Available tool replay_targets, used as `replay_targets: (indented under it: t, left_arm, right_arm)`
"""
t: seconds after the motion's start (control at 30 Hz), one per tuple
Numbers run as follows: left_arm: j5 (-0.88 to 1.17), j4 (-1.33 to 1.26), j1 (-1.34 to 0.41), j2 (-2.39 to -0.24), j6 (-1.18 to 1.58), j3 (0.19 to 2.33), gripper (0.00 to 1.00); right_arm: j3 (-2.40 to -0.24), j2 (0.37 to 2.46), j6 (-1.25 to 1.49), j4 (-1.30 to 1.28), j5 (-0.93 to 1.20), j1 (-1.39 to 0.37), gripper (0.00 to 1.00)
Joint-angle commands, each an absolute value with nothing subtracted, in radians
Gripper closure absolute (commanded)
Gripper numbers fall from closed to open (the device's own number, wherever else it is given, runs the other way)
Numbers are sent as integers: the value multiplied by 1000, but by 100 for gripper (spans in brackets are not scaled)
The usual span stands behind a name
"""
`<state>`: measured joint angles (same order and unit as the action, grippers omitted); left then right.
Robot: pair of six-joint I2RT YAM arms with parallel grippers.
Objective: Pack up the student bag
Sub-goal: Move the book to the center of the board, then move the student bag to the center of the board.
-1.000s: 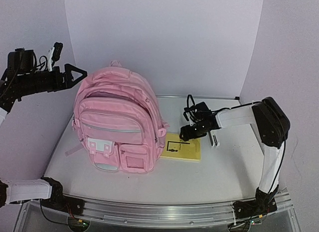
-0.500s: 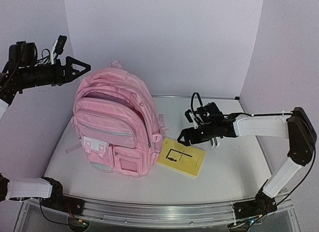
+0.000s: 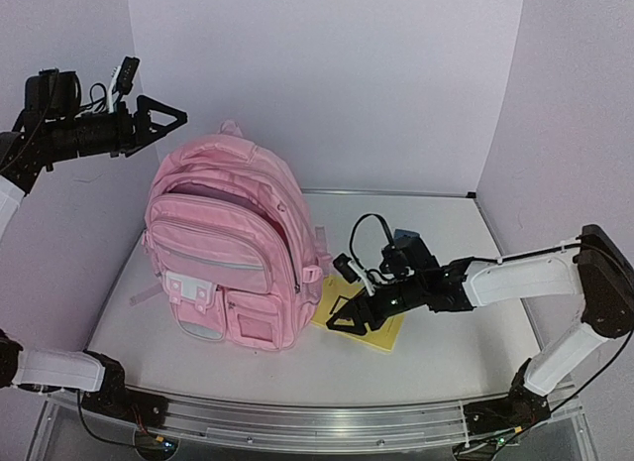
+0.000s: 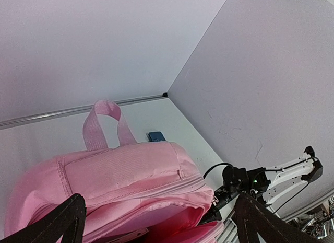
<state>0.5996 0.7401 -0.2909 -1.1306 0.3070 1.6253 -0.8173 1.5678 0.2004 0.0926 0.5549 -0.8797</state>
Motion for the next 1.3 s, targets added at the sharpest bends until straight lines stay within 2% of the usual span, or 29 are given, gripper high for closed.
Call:
replay_targets:
  t: [0.0,0.17,0.37,0.57,0.8,0.93,1.07,1.27]
  left_arm:
    - [605,690,-287,-1141,317,1667,0]
    - [627,674,-287,-1158,327,1678,0]
    - [657,701,-287,-1201,312,1733,0]
    - [671,715,-287,-1229,296,1762,0]
    - [698,708,-287,-1237,292,1769,0]
    - [718,713,-287,-1264,292,1784,0]
    - [741,683,-296,-1297,314,1802,0]
    - [603,687,-471,-1405,270,1892,1]
  right_arm:
    - [-800,1609,287,371,541,-969,32]
    - [-815,1751,431,671,399,-1040,30]
    - [-959,1957,444,807,294,-1125,34]
    - [-1203,2151,424,813,293,-1149,35]
    - [-1472,2314,362,696,239,-1149,34]
    - [-1474,2280,338,665,234,-1150,28]
    - [-1340,2136,314,636,179,-1149,18]
    - [-1122,1858,310,513,37,-1149,8]
